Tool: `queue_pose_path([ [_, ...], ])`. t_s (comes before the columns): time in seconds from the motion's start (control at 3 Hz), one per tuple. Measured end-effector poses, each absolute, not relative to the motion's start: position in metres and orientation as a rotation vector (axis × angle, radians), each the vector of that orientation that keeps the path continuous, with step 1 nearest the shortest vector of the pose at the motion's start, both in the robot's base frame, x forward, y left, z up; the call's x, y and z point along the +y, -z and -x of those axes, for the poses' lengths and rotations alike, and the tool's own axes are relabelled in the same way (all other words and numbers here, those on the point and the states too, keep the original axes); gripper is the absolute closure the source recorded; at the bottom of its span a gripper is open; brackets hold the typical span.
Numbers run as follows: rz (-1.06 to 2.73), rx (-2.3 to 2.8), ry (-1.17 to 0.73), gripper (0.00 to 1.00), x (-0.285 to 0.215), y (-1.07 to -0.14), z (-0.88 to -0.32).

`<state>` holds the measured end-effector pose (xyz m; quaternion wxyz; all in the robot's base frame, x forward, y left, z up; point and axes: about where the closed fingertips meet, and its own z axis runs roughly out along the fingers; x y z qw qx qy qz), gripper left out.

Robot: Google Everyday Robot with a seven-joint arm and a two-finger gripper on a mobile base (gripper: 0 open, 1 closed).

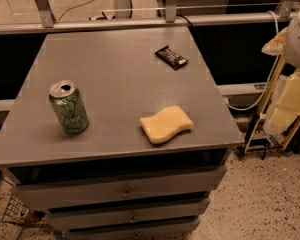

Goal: Move sponge near rxbar chocolate

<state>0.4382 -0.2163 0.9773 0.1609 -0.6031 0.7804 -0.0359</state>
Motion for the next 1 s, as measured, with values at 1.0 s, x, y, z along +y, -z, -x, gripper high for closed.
queue_pose_path([
  [1.0, 1.86, 2.1, -0.09, 0.0, -0.155, -0.928, -0.487],
])
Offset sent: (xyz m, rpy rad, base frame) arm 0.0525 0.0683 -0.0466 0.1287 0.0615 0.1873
